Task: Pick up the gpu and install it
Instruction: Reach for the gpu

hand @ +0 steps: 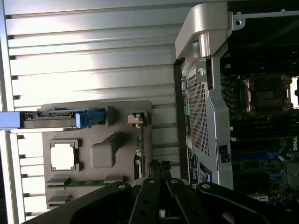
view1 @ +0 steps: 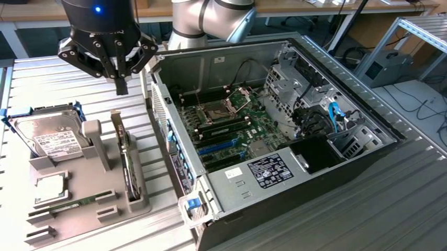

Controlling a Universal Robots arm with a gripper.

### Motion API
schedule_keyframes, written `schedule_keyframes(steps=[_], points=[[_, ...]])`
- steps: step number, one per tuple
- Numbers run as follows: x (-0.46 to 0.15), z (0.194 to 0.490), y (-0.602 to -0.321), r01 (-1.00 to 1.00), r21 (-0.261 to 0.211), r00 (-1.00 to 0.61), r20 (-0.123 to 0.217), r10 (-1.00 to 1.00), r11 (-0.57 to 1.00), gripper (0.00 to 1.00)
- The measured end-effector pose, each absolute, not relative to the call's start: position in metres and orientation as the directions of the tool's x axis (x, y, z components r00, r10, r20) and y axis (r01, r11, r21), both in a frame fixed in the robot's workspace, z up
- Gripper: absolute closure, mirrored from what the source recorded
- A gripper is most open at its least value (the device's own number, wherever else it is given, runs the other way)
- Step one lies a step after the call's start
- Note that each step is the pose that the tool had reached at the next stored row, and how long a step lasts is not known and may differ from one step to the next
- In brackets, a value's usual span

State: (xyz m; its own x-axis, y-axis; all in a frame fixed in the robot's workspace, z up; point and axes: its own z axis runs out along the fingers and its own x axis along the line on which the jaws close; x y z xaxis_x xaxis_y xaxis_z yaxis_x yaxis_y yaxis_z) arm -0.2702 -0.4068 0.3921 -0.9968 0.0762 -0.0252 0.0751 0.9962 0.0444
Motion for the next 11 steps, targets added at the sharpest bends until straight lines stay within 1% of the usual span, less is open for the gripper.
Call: schedule_keyframes(steps=[11], points=[[-0.2702,0.3921,-0.4147,0.075,0.044,-0.997,-0.025,0.076,0.996,0.89]])
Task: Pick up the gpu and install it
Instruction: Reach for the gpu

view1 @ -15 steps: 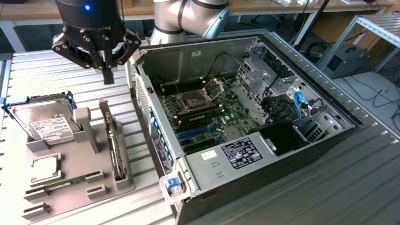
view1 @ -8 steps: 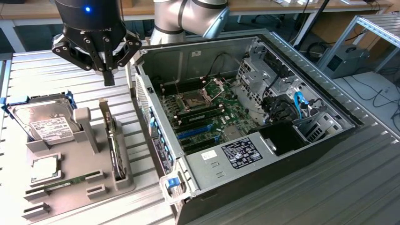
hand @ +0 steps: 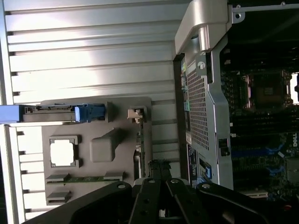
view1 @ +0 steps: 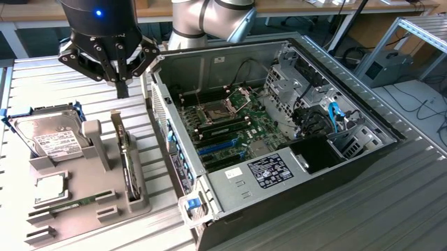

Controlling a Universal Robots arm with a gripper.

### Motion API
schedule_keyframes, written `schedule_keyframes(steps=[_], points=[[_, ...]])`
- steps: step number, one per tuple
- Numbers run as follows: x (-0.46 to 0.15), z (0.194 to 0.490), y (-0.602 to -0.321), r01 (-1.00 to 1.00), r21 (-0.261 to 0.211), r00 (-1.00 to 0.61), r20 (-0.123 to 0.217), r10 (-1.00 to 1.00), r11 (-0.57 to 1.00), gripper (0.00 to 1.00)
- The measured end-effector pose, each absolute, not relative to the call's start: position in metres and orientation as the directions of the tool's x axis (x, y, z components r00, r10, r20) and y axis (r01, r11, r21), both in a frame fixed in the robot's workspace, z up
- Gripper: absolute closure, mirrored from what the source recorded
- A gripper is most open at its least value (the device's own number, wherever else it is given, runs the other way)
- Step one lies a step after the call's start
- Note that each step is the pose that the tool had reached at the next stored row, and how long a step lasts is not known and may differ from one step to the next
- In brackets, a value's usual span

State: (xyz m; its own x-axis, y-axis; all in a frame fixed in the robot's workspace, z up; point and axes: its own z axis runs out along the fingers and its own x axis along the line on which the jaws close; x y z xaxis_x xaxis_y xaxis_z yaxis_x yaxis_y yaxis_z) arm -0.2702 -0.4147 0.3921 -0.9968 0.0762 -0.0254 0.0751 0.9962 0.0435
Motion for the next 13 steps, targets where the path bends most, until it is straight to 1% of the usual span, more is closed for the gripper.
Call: schedule_keyframes(steps=[13], points=[[-0.2702,0.3921,-0.4251,0.075,0.038,-0.997,-0.026,0.076,0.996,0.89]])
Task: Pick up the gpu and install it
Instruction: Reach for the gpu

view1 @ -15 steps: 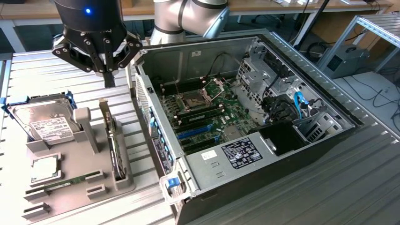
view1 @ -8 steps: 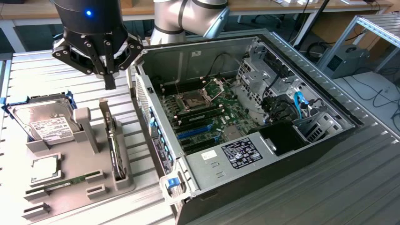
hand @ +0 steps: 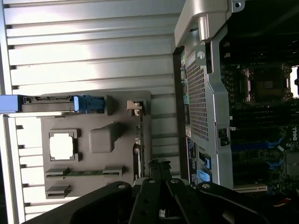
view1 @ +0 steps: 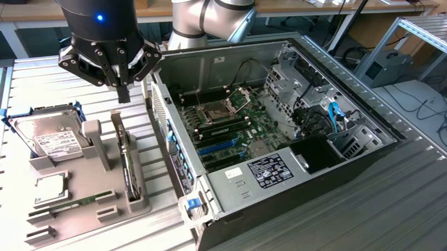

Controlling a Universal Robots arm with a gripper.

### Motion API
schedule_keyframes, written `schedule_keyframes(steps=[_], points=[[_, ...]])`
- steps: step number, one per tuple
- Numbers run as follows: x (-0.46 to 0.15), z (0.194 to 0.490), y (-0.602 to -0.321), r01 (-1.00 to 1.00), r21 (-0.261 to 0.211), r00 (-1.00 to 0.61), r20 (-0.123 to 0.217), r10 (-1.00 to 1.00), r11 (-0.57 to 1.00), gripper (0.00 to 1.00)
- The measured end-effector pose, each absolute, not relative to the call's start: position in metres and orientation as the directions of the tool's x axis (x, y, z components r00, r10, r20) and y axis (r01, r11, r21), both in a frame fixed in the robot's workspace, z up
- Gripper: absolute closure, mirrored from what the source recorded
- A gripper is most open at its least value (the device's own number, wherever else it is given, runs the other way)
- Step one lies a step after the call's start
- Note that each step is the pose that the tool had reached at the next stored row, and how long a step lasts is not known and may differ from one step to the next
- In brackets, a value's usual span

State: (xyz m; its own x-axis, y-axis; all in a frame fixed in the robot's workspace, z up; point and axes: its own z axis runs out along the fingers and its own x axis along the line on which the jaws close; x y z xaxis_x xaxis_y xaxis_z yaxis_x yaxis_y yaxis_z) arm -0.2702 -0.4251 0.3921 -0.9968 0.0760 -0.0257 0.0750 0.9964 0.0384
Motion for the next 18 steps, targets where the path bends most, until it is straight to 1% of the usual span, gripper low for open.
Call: schedule_keyframes(steps=[18], points=[[-0.27,0.392,-0.441,0.075,0.028,-0.997,-0.027,0.076,0.997,0.89]])
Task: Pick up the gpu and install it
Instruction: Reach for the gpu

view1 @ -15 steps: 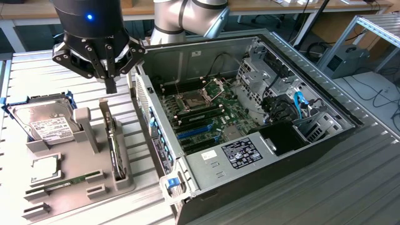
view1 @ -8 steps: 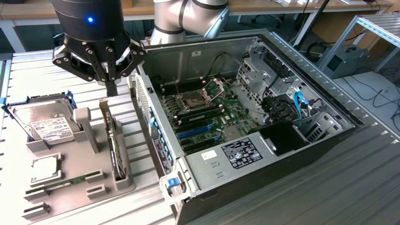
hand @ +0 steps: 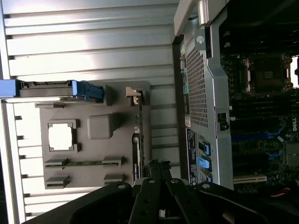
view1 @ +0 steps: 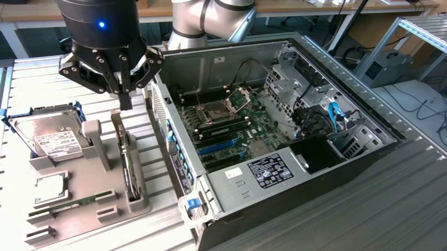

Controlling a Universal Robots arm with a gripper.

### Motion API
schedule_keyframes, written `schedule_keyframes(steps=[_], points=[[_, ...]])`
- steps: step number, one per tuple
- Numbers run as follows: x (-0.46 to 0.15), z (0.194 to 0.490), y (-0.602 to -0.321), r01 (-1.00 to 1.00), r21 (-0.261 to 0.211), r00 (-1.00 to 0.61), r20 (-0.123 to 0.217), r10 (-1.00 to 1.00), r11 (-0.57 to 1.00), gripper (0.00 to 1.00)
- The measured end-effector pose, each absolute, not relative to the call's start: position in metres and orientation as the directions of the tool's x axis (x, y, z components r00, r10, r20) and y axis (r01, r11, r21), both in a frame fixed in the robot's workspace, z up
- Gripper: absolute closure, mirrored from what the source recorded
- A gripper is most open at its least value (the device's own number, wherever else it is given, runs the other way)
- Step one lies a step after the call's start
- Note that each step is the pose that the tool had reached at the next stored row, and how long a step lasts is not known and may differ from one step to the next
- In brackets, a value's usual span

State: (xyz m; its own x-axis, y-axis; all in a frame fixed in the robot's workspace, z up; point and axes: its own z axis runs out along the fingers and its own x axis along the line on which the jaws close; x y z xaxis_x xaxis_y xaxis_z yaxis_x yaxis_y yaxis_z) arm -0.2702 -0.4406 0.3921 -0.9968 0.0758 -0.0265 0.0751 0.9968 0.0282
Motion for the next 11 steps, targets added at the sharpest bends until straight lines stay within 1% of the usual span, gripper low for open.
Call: schedule_keyframes(steps=[11], points=[[-0.27,0.392,-0.453,0.075,0.025,-0.997,-0.027,0.076,0.997,0.89]])
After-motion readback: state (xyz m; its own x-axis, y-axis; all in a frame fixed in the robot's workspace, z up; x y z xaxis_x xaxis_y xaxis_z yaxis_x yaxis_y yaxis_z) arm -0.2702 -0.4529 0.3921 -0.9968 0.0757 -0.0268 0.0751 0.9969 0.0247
